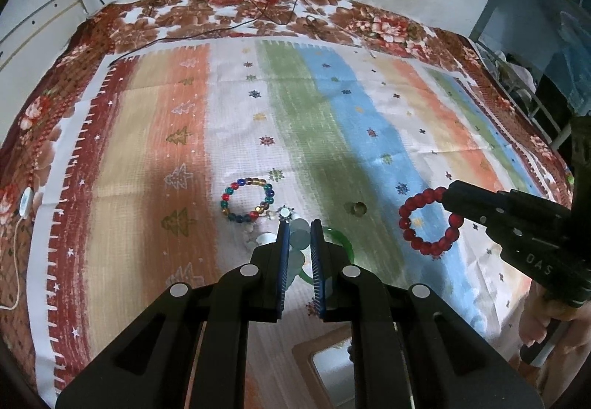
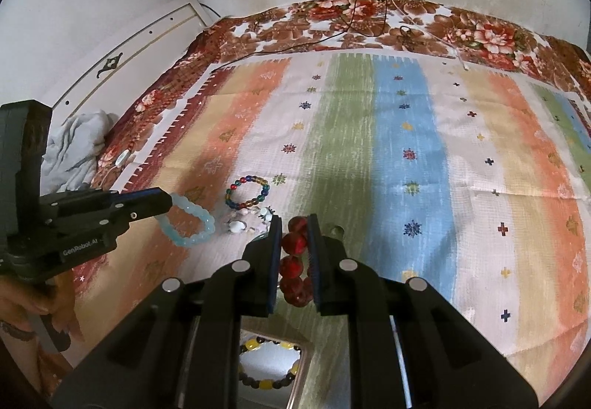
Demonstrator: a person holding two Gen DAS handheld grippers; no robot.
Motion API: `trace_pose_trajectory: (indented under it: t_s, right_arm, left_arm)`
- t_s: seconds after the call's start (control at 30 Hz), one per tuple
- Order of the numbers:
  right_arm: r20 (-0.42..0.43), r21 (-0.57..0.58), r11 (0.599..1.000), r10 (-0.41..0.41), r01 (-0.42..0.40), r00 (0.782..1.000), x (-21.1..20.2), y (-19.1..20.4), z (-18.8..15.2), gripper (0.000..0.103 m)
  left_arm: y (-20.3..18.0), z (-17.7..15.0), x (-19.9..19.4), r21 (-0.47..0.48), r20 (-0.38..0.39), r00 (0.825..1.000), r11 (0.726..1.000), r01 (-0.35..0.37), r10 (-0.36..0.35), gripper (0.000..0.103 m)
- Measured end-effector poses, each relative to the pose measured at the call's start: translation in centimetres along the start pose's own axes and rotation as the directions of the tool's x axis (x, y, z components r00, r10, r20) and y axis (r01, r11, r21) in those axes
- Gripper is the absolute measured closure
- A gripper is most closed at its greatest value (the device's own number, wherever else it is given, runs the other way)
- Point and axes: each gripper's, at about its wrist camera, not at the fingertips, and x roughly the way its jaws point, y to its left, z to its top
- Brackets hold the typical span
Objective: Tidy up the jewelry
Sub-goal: 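Lift and carry both bracelets over the silver tin with both tools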
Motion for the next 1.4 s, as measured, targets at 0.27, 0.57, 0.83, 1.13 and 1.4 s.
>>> trace_pose_trajectory:
  t_s: [0.27,0.57,0.83,1.13,1.4]
  right_arm:
    - [0.022,-0.013,0.999,0.029,-0.029,0.999,-1.7,1.1,-0.5,0.088]
    - [0.034,-0.051,0.998,0.038,-0.036,0.999,-3.1,2.4,-1.4,0.088]
    - [0.043,-0.07,0.996,0.059,-0.056,0.997,-4.3,3.2,-2.5,0.088]
    - [0.028,-0.079,0.994,0.074,-0.072,0.997,-5.3,3.6,-4.5,0.088]
    - [0.02,-0.087,0.993,0.086,-0.084,0.996,-6.2,3.8,-6.1,0.088]
  left_arm:
    - [-1.1,-0.9,-1.4,0.026,0.023,1.0,0.999,0.019,-0.019,0.092]
    - [-2.7,-1.6,-2.4,0.073,0.037,0.999,0.997,0.009,-0.012,0.092]
    - [-3.6,-2.5,-3.3,0.102,0.05,0.999,0.995,0.008,-0.014,0.092]
    - [-4.8,-4.3,-4.2,0.127,0.054,0.998,0.991,0.028,-0.035,0.092]
    - [-5.4,-5.7,-4.8,0.139,0.05,0.998,0.989,0.043,-0.05,0.092]
